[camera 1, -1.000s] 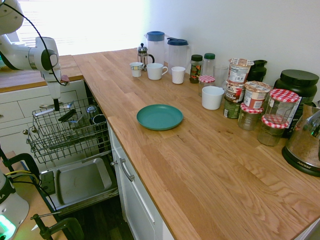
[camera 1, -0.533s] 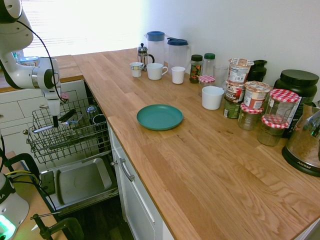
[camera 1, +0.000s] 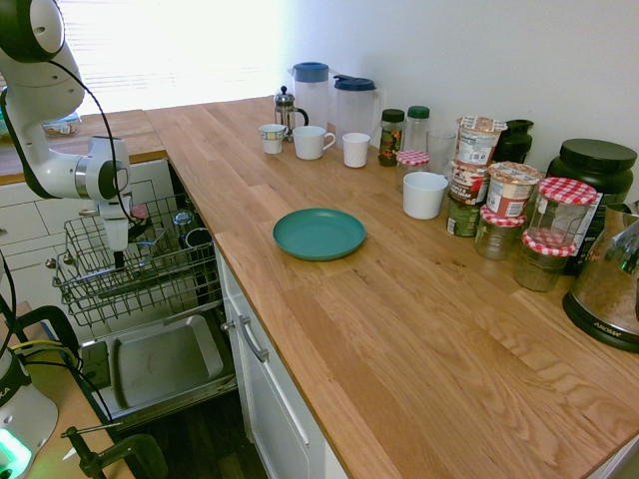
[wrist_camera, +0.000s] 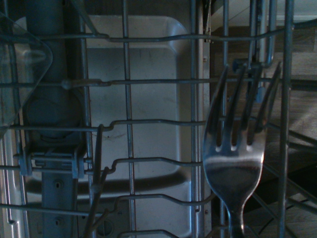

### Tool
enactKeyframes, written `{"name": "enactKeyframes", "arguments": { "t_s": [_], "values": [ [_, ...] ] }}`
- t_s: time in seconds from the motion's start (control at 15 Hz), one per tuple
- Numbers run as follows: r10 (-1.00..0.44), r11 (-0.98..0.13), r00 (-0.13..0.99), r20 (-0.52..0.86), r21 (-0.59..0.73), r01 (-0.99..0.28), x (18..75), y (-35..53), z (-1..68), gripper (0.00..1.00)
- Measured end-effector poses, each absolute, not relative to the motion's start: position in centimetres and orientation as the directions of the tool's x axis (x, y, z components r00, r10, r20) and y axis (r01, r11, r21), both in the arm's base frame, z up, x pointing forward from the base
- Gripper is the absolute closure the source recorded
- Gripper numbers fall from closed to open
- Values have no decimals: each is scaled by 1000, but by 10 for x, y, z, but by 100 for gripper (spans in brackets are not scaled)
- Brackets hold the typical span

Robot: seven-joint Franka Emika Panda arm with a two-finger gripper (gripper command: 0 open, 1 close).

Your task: Put the fork in the dishwasher

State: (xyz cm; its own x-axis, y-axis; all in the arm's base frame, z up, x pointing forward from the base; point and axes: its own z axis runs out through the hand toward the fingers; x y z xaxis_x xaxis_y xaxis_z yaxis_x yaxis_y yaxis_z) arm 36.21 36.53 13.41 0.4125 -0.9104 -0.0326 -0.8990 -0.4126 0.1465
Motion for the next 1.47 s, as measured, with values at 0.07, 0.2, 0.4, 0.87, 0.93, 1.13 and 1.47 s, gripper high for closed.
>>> {"name": "enactKeyframes", "arguments": {
  "t_s": [0.07,0.2,0.4,0.87,0.93,1.13,1.47],
  "values": [
    [-910,-412,412,-32,147,-899,362,365,133,0],
    [-910,-413,414,-30,151,-898,359,363,131,0],
    [-911,-411,412,-25,154,-898,358,360,129,0],
    [-925,-377,379,13,82,-923,346,323,191,0],
    [-928,-370,372,23,75,-926,341,315,206,0],
    [-940,-337,339,39,50,-940,333,295,252,0],
    [-947,-314,315,59,22,-949,323,282,310,0]
  ]
}}
